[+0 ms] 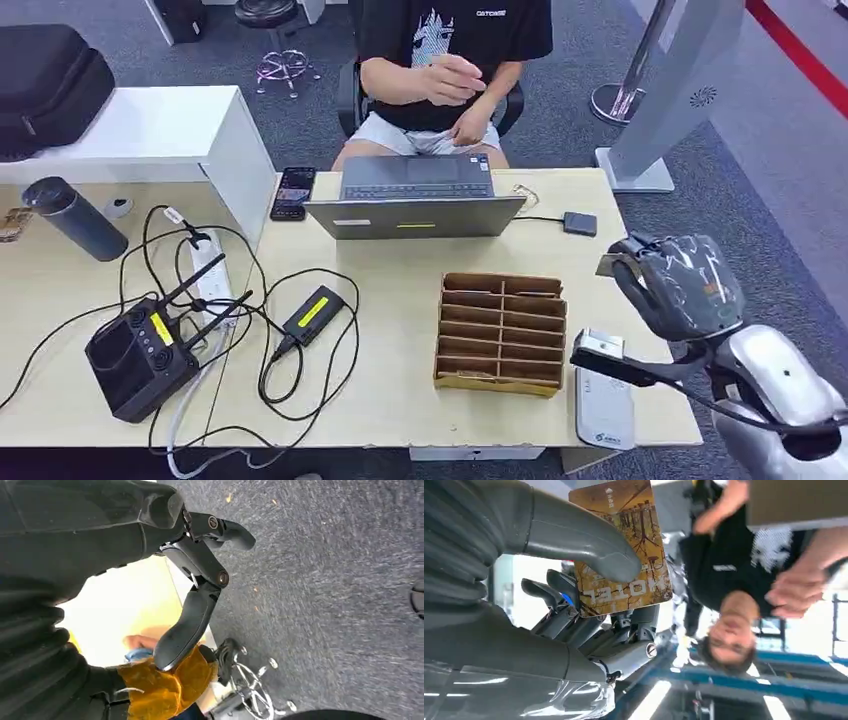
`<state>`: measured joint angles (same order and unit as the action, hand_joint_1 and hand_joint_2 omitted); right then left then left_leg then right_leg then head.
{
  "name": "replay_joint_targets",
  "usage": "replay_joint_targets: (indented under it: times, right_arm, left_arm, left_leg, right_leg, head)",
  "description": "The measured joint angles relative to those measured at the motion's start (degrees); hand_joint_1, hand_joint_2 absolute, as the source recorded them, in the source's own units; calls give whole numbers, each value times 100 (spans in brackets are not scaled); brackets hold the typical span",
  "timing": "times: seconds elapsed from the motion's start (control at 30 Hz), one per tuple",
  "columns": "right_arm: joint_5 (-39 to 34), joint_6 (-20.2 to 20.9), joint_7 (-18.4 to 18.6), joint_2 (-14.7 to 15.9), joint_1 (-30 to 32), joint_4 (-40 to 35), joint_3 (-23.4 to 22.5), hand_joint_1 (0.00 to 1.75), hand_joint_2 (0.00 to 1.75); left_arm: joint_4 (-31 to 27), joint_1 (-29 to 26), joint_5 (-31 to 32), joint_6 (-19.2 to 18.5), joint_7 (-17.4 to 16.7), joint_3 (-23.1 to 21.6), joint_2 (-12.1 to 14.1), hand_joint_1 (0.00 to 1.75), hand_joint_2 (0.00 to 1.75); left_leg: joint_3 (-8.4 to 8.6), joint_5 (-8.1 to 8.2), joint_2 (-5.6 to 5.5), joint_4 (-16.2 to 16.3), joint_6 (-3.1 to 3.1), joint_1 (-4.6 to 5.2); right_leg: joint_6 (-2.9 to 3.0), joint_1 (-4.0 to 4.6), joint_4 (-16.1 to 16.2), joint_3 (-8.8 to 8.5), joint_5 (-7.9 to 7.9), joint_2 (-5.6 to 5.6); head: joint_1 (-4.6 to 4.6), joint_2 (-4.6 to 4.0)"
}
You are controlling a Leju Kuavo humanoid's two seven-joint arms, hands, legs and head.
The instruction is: Pass the card to the sensor for recognition and then transmit it.
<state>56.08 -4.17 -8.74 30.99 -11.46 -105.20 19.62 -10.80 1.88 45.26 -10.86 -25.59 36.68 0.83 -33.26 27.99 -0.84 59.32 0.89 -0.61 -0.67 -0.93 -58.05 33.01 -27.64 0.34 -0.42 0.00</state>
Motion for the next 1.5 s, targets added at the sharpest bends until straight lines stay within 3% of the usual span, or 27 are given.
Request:
replay_joint_targets:
  times: [0.07, 0.13, 0.3, 0.43, 0.53, 0.57, 0.6, 0.63, 0.67, 0.87, 1.27, 1.37, 1.5]
  right_arm:
    - [-61, 302, 18, -92, -363, 61, 171, 175, 175]
    - [-120, 829, 160, -408, -1113, 416, 500, 175, 175]
    - [-437, 1444, 622, -1557, -2982, 1969, 1530, 175, 175]
    - [-664, 1344, 966, -2613, -4115, 3538, 1985, 175, 175]
    - [-693, 1027, 1023, -3233, -4657, 4569, 2149, 175, 175]
    - [-693, 922, 1023, -3378, -4760, 4829, 2182, 122, 175]
    - [-691, 848, 1023, -3488, -4832, 5026, 2206, 87, 175]
    - [-693, 798, 1019, -3571, -4886, 5173, 2225, 0, 175]
    - [-693, 750, 1008, -3652, -4917, 5304, 2243, 0, 175]
    - [-994, 466, 776, -3773, -4834, 5419, 2267, 0, 175]
    - [-1138, 275, 582, -3570, -4037, 4241, 2127, 0, 175]
    - [-1133, 92, 318, -3360, -3616, 3693, 2084, 0, 175]
    - [-888, -336, -31, -2807, -2514, 2559, 2014, 0, 175]
  left_arm:
    - [0, -9, 97, -48, 4, 0, 4, 0, 175]
    - [0, 16, 208, -121, 39, -7, 20, 0, 175]
    - [0, 131, 507, -291, 105, -70, 81, 0, 175]
    - [0, 153, 715, -387, 133, -155, 129, 0, 175]
    - [0, 159, 783, -431, 173, -201, 153, 0, 175]
    - [0, 159, 800, -433, 173, -214, 153, 0, 175]
    - [0, 155, 802, -435, 175, -221, 151, 0, 175]
    - [0, 152, 807, -437, 175, -221, 151, 0, 175]
    - [0, 150, 807, -437, 175, -223, 151, 0, 175]
    - [0, 141, 802, -431, 175, -223, 155, 0, 175]
    - [0, 105, 761, -402, 170, -214, 149, 0, 175]
    - [0, 98, 695, -341, 157, -184, 136, 0, 175]
    - [0, 48, 612, -247, 101, -90, 107, 0, 175]
  left_leg:
    - [-14, -1, 9, -2, 1, 0]
    - [-8, -7, 53, -4, 11, 0]
    - [-6, -31, 70, -4, 34, -5]
    - [-10, -43, 70, -4, 52, -6]
    - [-13, -48, 56, -4, 60, -12]
    - [-16, -48, 47, -4, 61, -14]
    - [-20, -49, 42, -4, 61, -16]
    - [-22, -49, 37, -4, 62, -17]
    - [-24, -49, 31, -4, 63, -17]
    - [-31, -47, 25, -4, 61, -15]
    - [-29, -46, 24, -4, 59, -15]
    - [-28, -46, 12, -3, 59, -18]
    - [-31, -37, -3, -4, 53, -15]
  right_leg:
    - [4, 0, -9, 0, 5, 9]
    - [18, 0, -14, 20, 23, 50]
    - [33, 2, -37, 43, 40, 73]
    - [41, 2, -55, 67, 43, 77]
    - [44, 6, -57, 71, 42, 69]
    - [45, 8, -58, 71, 41, 60]
    - [46, 10, -58, 71, 40, 56]
    - [47, 12, -58, 71, 39, 52]
    - [48, 15, -57, 71, 39, 47]
    - [48, 14, -44, 71, 38, 38]
    - [48, 14, -39, 73, 39, 37]
    - [49, 15, -37, 68, 37, 23]
    - [49, 16, -28, 62, 28, 5]
  head:
    - [2, 0]
    - [2, 0]
    - [4, 0]
    - [0, 0]
    - [0, 0]
    - [0, 0]
    - [2, 0]
    - [0, 0]
    - [2, 0]
    - [2, 0]
    - [0, 0]
    - [2, 0]
    - [2, 0]
